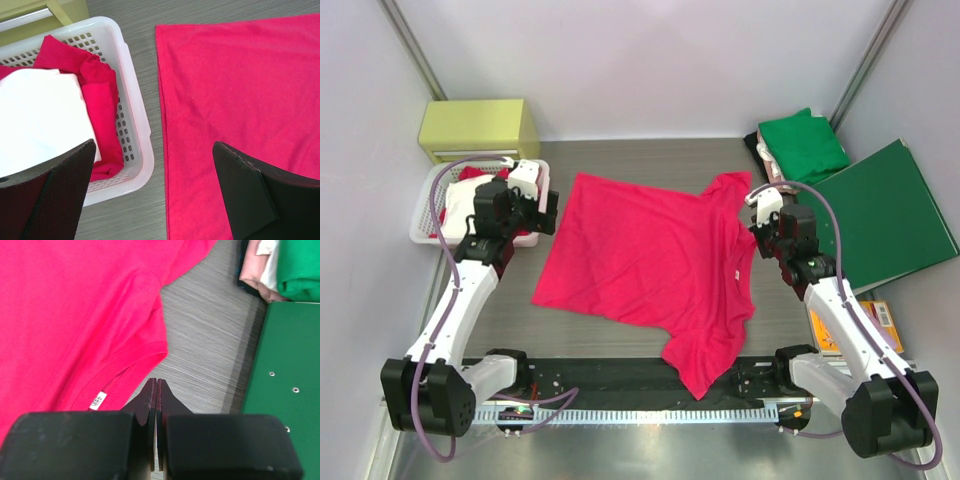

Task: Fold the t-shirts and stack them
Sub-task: Flatten out the tshirt

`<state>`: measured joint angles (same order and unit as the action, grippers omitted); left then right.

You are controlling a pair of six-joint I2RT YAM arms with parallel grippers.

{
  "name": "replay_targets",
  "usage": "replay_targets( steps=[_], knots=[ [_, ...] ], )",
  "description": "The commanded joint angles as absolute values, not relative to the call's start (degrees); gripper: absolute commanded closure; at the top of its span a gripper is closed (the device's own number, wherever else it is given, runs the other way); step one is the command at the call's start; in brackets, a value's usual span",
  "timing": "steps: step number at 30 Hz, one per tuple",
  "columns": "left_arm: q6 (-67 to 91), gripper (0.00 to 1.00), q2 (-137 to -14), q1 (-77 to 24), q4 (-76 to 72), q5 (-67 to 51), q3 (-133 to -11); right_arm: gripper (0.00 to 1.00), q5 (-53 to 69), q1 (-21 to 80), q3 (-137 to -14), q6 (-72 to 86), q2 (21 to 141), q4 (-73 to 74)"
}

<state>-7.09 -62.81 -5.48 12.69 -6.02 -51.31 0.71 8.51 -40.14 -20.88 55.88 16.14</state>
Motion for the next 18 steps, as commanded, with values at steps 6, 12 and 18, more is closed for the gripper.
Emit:
replay_targets(
  steps=[6,12,18],
  knots=[
    [-10.8,0.0,-57.0,-5.1,8.1,-3.3,-49.0,0.99,-19.7,7.8,-34.0,-27.6,42.5,-8.8],
    [-12.0,0.0,-56.4,-5.1,10.0,-1.1,-48.1,0.35,-36.4,7.6,-33.2,-30.7,50.2,-14.6],
    [-14.0,0.0,-56.1,-5.1,10.3,3.8,-51.0,0.0,-33.1,-10.1,-34.8,-28.2,44.0,-30.4]
  ],
)
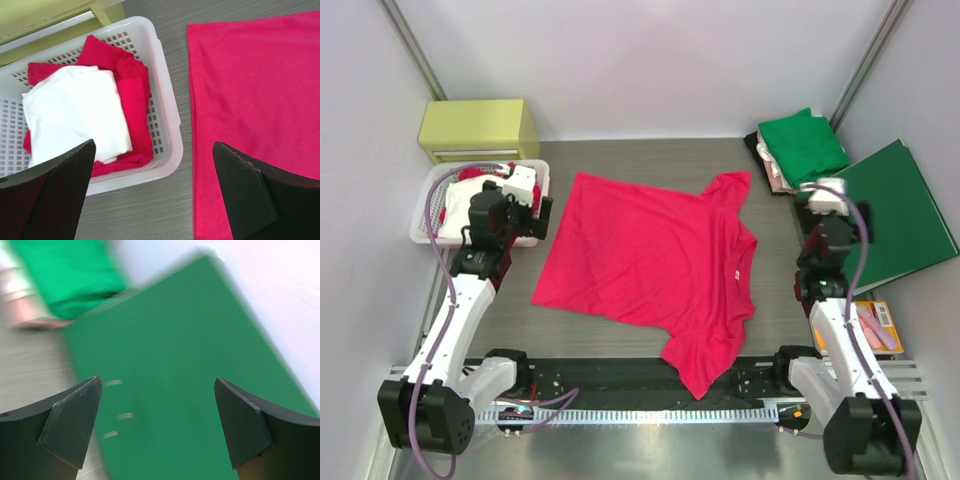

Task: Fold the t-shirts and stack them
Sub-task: Flatten out the tshirt

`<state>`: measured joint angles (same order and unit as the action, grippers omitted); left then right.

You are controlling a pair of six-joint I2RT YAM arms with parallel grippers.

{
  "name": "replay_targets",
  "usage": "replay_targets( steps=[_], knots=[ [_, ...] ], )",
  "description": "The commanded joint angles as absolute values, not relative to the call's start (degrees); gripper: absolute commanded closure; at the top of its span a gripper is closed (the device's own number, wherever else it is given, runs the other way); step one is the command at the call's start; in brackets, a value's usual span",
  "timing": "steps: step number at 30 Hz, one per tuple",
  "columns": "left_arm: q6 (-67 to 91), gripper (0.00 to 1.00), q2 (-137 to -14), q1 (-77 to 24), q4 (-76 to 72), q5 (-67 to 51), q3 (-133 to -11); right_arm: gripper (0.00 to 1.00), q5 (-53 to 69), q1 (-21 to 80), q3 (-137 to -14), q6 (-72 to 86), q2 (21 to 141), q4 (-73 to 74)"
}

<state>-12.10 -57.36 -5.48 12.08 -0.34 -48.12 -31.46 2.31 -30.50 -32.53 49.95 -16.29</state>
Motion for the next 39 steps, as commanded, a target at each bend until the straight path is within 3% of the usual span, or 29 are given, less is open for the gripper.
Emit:
replay_targets(
  steps=[1,7,16,23,26,27,31,36,39],
  knots=[
    [-13.7,0.0,-56.1,-5.1,10.7,4.1,-51.6,0.0,-31.0,-12.6,-36.8,-24.8,43.7,-24.8],
    [-10.6,0.0,-51.8,-5.0,5.9,8.1,-48.5,0.0,-40.1,-19.8,-41.2,-19.3,50.4,-23.2],
    [-10.1,0.0,-50.9,-4.9,6.4,6.9,-47.8,0.0,-41.4,-23.3,-46.4,-11.6,53.7,-13.6],
    [-9.7,0.0,-50.5,-4.7,5.5,7.0,-46.7,0.0,-24.5,-23.3,-45.9,-6.1,49.8,-4.5],
    [-8.8,0.0,-50.0,-4.2,6.8,5.8,-46.8,0.0,-4.6,-23.2,-46.1,-6.7,46.1,2.6],
    [-8.4,0.0,-50.4,-4.0,8.5,1.4,-48.9,0.0,12.0,-23.2,-47.2,-6.8,45.0,8.3],
    [-8.4,0.0,-56.0,-1.6,25.2,-19.0,-58.1,0.0,48.4,-23.2,-55.8,-18.5,50.1,29.8],
    [-8.3,0.0,-58.5,-1.5,26.7,-24.4,-60.5,0.0,56.4,-23.1,-59.4,-31.0,54.6,43.4],
    [-7.5,0.0,-61.4,-1.5,28.1,-26.0,-60.4,0.0,45.5,-19.4,-58.0,-34.1,56.8,44.9]
  ],
)
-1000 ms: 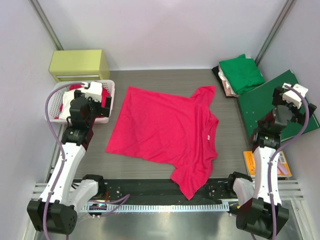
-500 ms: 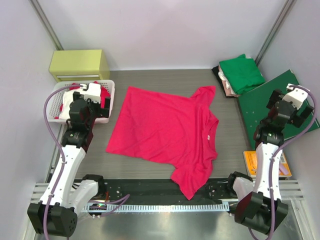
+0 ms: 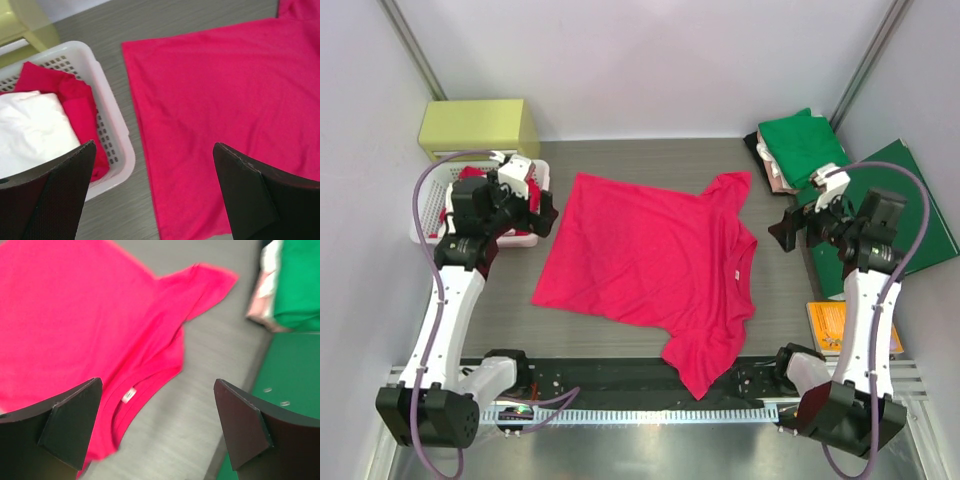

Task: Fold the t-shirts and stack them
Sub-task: Flatten out the tshirt

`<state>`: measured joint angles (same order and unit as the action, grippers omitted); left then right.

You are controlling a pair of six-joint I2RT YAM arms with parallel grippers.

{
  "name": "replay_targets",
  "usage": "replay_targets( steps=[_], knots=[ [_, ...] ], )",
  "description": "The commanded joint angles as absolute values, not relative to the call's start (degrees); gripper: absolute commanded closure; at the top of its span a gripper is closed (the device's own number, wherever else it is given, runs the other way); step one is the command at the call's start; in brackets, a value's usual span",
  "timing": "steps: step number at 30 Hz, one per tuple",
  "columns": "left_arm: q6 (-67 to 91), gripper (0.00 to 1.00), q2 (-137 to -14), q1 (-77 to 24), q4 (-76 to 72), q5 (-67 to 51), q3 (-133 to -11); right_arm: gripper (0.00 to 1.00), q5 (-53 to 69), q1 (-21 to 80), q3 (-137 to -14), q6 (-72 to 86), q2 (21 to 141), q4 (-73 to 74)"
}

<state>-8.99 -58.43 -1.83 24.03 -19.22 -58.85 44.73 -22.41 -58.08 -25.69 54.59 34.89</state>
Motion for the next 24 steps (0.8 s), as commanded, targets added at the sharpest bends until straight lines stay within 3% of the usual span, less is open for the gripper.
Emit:
replay_targets(
  steps=[1,5,10,12,15,24],
  knots=[
    [-6.5,0.0,-62.4,-1.6,29.3,-27.1,-60.3,0.0,41.8,-16.6,-57.7,-33.4,57.7,45.3],
    [-6.7,0.0,-66.9,-2.5,30.3,-31.2,-58.9,0.0,32.2,-12.3,-55.1,-34.6,61.6,50.6],
    [-9.5,0.0,-76.1,-9.3,34.6,-25.4,-63.2,0.01,19.4,-3.9,-50.4,-26.1,70.3,41.2],
    [-9.0,0.0,-82.9,-10.7,37.5,-27.8,-67.0,0.12,21.2,-2.7,-54.7,-22.5,76.5,40.3],
    [-8.4,0.0,-87.4,-11.7,37.6,-29.3,-69.7,0.2,25.4,-2.6,-63.6,-18.8,89.0,43.4],
    [-7.5,0.0,-91.2,-14.5,32.0,-27.5,-65.5,0.23,24.0,-0.3,-66.6,-11.2,90.8,36.4]
  ],
)
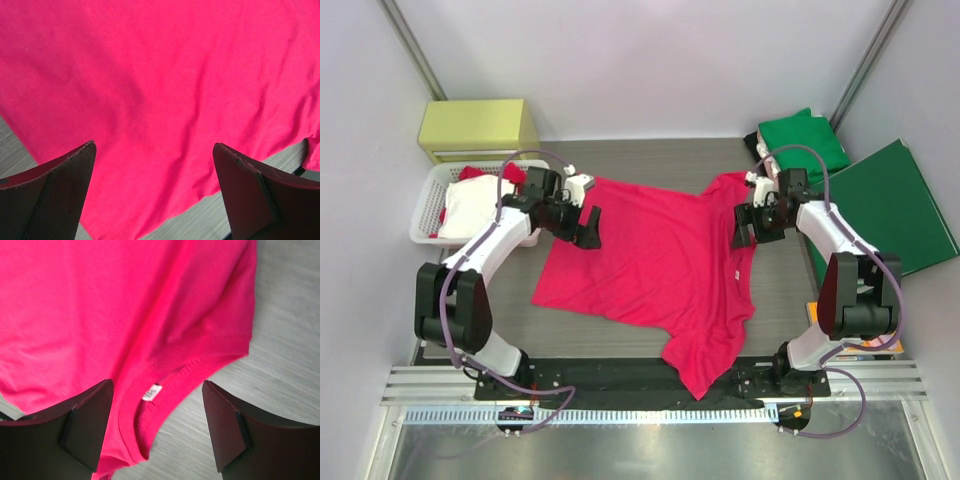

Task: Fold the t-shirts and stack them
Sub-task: Flatten out the tshirt

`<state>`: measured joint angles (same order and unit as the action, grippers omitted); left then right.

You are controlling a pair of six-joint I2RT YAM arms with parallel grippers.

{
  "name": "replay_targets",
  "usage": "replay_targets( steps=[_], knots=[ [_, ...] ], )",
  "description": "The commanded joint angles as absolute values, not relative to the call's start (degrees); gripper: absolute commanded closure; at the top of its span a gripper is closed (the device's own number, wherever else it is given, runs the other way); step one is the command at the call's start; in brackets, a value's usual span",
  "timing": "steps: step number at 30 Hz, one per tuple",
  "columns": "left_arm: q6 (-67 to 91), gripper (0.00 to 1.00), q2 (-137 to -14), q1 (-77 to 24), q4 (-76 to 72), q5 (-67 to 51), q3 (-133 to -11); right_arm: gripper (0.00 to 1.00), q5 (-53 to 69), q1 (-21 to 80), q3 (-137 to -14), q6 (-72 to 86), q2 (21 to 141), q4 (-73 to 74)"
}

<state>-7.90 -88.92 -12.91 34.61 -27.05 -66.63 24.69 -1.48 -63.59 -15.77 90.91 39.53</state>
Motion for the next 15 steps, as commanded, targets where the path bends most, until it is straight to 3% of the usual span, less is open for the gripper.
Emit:
replay_targets(
  steps=[1,7,8,10,11,13,15],
  knots=[
    [-7.3,0.0,-91.8,-14.8,31.8,-27.6,-65.3,0.24,23.5,-0.3,-66.6,-10.6,91.0,36.1],
    [-5.9,0.0,-93.3,-16.0,29.2,-27.0,-63.3,0.3,22.3,-0.2,-64.0,-10.6,89.8,35.4],
    [-5.6,0.07,-93.0,-16.0,27.6,-27.2,-62.2,0.62,21.0,-0.2,-63.0,-10.7,89.4,35.2],
    [-4.9,0.26,-92.1,-16.0,26.6,-27.1,-61.8,0.85,20.5,-0.2,-61.6,-10.8,87.3,34.5],
    [-5.0,0.55,-91.7,-16.0,26.4,-26.6,-61.9,0.99,20.6,-0.2,-60.5,-10.7,86.8,34.3],
    [-5.0,0.97,-90.2,-16.0,26.3,-25.8,-62.0,0.99,21.5,-0.2,-59.1,-10.8,84.1,33.7],
    [-5.1,1.0,-89.5,-16.0,26.4,-26.2,-61.9,0.99,21.6,0.0,-57.8,-10.7,82.6,33.5]
  ],
)
